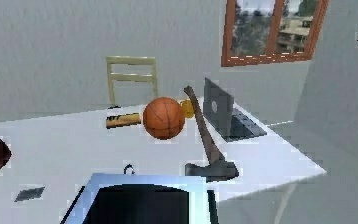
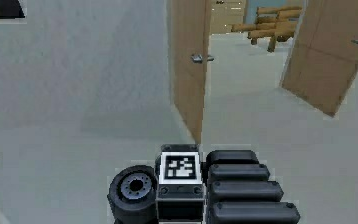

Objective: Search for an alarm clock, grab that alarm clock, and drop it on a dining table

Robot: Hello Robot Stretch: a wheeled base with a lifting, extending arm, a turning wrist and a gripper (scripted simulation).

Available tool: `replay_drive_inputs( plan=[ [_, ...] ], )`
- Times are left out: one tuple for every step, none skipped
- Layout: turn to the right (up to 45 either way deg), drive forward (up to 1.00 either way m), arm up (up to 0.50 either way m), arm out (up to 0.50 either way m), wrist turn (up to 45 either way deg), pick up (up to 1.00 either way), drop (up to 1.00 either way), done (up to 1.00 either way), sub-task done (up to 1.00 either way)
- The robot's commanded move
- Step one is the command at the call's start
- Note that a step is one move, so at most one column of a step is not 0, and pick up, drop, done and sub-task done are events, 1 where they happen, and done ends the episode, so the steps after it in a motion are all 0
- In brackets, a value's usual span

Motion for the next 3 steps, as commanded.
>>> replay_drive_inputs(
  plan=[
    [-45.0,0.0,0.0,0.0,0.0,0.0,0.0,0.0,0.0],
    [-45.0,0.0,0.0,0.0,0.0,0.0,0.0,0.0,0.0],
    [0.0,1.0,0.0,0.0,0.0,0.0,0.0,0.0,0.0]
  ],
)
